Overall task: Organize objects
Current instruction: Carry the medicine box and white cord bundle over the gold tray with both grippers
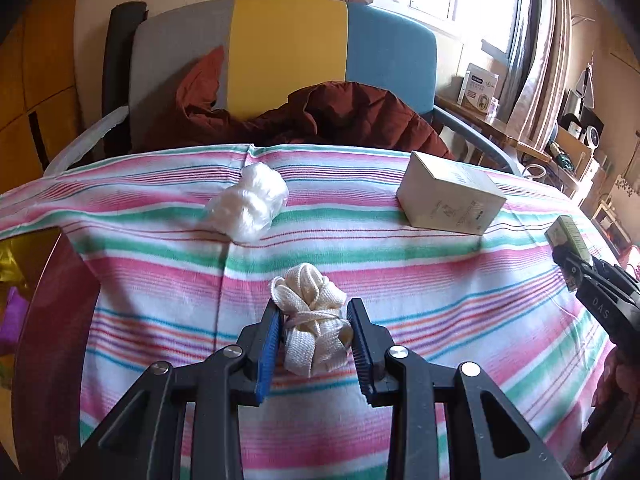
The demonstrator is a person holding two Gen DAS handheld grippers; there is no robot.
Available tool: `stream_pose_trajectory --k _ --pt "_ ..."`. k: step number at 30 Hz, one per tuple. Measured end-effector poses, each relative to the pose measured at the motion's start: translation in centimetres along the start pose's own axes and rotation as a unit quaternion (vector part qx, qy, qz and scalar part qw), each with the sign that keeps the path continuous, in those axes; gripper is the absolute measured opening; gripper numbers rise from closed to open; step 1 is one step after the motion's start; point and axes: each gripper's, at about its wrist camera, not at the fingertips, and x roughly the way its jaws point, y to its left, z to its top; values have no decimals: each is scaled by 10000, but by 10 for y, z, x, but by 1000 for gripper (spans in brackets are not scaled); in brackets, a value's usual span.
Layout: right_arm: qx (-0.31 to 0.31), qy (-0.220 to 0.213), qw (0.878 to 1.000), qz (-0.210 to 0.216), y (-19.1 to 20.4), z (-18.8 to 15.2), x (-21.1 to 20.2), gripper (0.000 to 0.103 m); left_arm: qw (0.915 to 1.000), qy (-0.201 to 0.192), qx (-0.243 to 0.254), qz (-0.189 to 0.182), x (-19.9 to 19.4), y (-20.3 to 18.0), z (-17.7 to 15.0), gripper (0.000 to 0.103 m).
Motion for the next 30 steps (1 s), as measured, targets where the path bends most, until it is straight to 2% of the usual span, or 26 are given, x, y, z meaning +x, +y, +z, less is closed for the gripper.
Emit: stream_pose_trajectory --k 6,9,14,17,23,30 --pt "196 87 9995 229 10 -5 -21 30 9998 -76 7 -181 -18 0 -13 33" --pt "288 184 9976 601 28 -8 -32 30 9996 -58 -1 -274 -28 -2 -17 33" --pt "119 185 9943 1041 71 -21 -53 30 9975 -122 -193 -663 -58 5 -24 33" --pt "-186 99 9943 1049 94 -28 -62 30 9967 -204 -262 -739 -79 16 -26 33" --pt "-757 -162 9923 971 115 -35 -74 30 9951 -358 -667 -633 -112 58 -26 33" --pt "-803 -78 9928 880 117 -35 -75 30 9902 -302 -1339 -253 -133 133 -30 33"
